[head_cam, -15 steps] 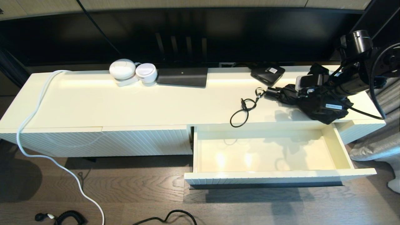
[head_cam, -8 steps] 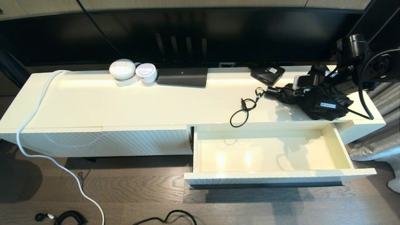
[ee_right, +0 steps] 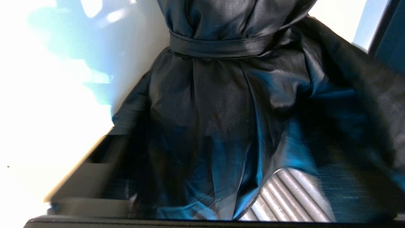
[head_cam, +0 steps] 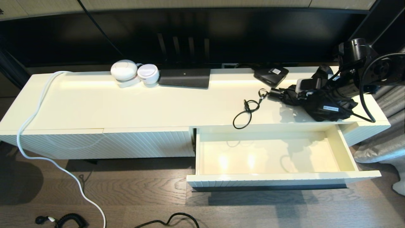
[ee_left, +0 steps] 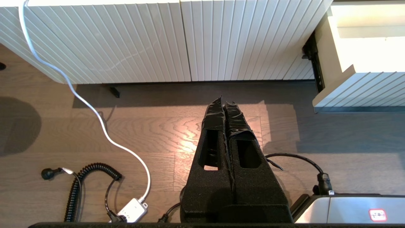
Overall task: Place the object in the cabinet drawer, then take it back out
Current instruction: Put the umbrella in the drawer
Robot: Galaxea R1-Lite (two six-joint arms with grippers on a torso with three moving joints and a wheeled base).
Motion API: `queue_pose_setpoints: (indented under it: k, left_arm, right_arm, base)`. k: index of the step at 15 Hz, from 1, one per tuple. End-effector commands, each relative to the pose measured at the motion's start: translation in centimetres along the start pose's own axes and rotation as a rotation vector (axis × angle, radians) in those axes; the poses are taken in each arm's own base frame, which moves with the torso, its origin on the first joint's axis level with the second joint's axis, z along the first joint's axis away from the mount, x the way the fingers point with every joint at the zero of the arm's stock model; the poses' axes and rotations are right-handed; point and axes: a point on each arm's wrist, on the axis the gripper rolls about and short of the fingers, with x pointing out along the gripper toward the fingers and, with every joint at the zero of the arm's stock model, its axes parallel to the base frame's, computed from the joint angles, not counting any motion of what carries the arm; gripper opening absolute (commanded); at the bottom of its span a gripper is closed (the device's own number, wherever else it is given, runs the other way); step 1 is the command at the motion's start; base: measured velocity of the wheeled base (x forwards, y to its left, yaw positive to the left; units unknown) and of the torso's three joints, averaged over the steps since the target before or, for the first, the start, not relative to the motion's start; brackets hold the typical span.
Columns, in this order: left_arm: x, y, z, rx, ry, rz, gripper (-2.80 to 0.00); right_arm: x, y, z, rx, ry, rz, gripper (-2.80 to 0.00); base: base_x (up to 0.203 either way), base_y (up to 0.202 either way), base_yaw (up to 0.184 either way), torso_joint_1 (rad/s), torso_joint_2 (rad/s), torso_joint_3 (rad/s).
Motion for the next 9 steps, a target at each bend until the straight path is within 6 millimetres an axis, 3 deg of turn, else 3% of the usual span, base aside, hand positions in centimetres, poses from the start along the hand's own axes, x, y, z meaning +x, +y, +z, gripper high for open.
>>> queue_pose_setpoints:
  k: [1,6,9]
  left_arm:
    - [0.0,0.0,0.0,0.000,0.001,0.000,-2.80]
    - [0.0,0.0,0.0,0.000,0.001,0.000,-2.80]
    - [0.0,0.0,0.0,0.000,0.000,0.000,-2.80]
  right_arm:
    - [0.1,0.0,0.0,-0.007,0.002,0.001,-2.80]
    - [0.2,0.2,0.0,-0.007,0.005,0.007,-2.80]
    - [-0.8,-0.3,0.0,0.019,-0.002,-0.013,-2.80]
  base:
    - [0.000,0.000,0.000,0.000,0.00,0.000]
    - [0.000,0.000,0.000,0.000,0.00,0.000]
    - [0.000,0.000,0.000,0.000,0.00,0.000]
